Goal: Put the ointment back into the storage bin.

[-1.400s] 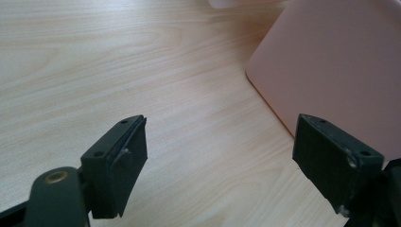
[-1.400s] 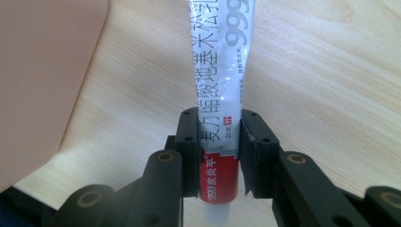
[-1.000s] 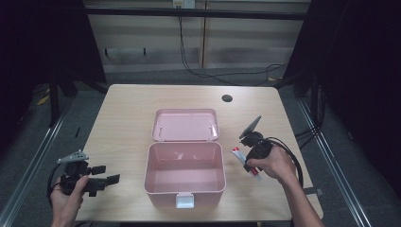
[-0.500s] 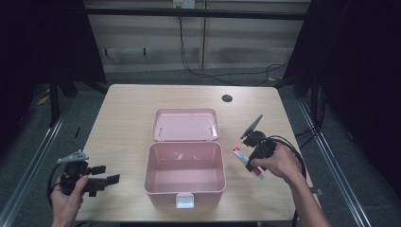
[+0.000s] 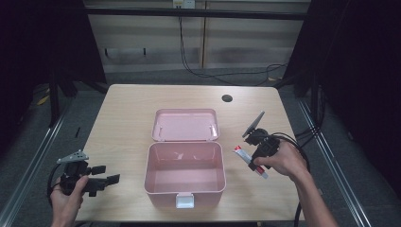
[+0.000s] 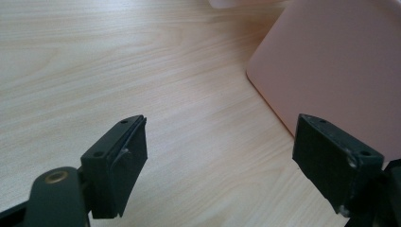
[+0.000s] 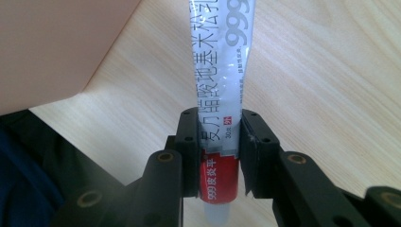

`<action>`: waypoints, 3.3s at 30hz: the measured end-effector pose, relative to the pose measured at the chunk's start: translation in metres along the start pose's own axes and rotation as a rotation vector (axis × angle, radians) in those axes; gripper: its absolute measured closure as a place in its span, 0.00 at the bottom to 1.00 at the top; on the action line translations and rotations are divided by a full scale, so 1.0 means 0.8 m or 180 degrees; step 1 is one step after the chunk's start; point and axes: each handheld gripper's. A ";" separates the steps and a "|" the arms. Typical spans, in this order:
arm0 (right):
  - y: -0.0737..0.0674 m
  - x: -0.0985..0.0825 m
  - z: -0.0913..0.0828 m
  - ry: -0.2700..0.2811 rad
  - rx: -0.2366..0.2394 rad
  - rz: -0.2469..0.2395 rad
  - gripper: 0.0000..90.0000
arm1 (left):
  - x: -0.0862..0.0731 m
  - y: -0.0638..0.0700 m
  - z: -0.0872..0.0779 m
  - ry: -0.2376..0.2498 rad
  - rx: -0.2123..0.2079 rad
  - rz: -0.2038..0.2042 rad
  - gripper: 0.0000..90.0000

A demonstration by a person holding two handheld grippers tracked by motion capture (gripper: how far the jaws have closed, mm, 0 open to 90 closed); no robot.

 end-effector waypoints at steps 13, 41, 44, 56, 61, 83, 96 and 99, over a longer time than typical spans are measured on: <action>-0.001 -0.005 -0.023 0.0080 -0.0012 -0.0035 0.80 | 0.000 0.000 0.000 0.0003 0.0005 0.0004 0.21; -0.037 0.002 -0.081 0.0343 -0.0044 -0.0576 0.80 | 0.000 0.000 0.000 -0.0002 0.0006 -0.0007 0.21; -0.045 0.006 -0.084 0.0376 -0.0014 -0.0663 0.80 | 0.000 0.000 0.000 0.0003 0.0007 -0.0008 0.21; -0.075 0.022 -0.090 0.0344 0.0070 -0.1054 0.80 | 0.000 -0.001 0.000 0.0004 0.0016 -0.0016 0.21; -0.093 0.035 -0.088 0.0321 0.0075 -0.1168 0.80 | 0.000 0.000 0.000 0.0000 0.0014 -0.0003 0.21; -0.152 0.070 -0.070 0.0169 0.0181 -0.1681 0.80 | 0.000 -0.001 -0.001 0.0009 0.0013 0.0008 0.21; -0.173 0.080 -0.053 0.0112 0.0237 -0.1894 0.80 | 0.000 0.000 -0.001 0.0007 0.0017 0.0007 0.21; -0.179 0.083 -0.048 0.0068 0.0240 -0.1940 0.80 | 0.000 0.000 -0.001 0.0004 0.0015 0.0011 0.21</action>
Point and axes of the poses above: each handheld gripper's, and its own axes: z roughly forward along the jaws, x roughly out of its top, y roughly to its right, and after that the axes turned 9 degrees about z, right-handed
